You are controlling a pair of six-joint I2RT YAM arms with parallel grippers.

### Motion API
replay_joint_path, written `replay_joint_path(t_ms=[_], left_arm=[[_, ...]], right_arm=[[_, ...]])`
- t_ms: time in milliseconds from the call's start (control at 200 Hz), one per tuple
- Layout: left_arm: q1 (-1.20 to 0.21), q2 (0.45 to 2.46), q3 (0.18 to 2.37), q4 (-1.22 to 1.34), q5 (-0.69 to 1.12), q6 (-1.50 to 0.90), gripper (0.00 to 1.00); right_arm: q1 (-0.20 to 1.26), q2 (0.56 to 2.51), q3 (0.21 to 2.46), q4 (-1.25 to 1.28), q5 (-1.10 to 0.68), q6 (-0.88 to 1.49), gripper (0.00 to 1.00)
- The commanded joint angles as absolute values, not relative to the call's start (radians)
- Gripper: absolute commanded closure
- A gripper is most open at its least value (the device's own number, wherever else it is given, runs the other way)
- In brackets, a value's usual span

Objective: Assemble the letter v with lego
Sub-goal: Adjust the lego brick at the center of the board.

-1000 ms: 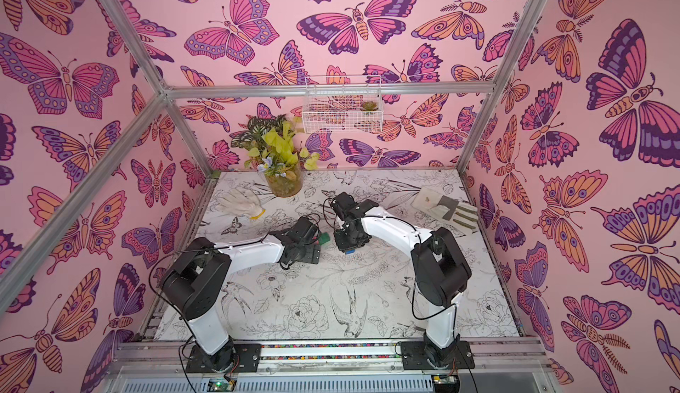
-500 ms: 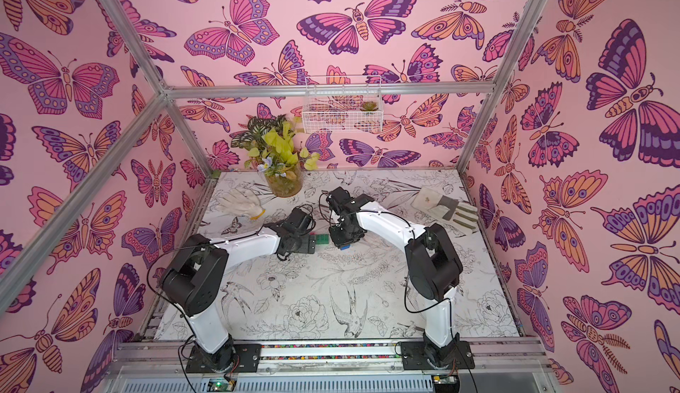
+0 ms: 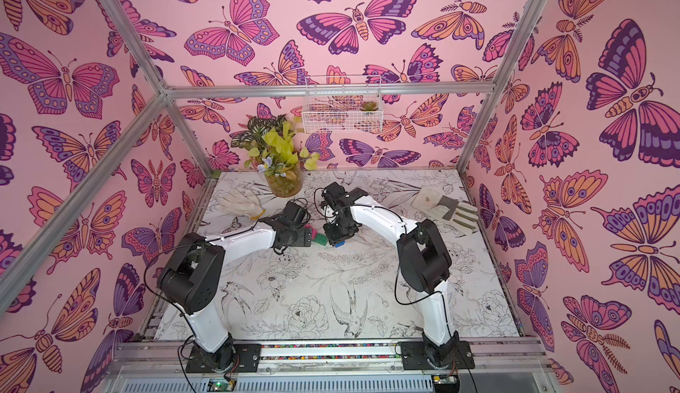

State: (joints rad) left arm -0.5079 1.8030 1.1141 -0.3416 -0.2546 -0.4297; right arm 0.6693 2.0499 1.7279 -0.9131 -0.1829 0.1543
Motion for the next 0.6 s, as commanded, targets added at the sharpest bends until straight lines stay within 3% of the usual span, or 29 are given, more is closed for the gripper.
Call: replay_joint_path(t_ms=[0,596], left_arm=[[-0.494,1.83,1.127,-0.36,-0.242,-0.408,0.0],[-0.471,1.561,0.932,-0.299,-0.196,-0.417,0.0]], right_arm=[[0.672,2.095,1.779,-0.959,-0.205,0.12,0.84],[0.713,2.21,1.883,-0.965,-0.102,-0.045,0.85]])
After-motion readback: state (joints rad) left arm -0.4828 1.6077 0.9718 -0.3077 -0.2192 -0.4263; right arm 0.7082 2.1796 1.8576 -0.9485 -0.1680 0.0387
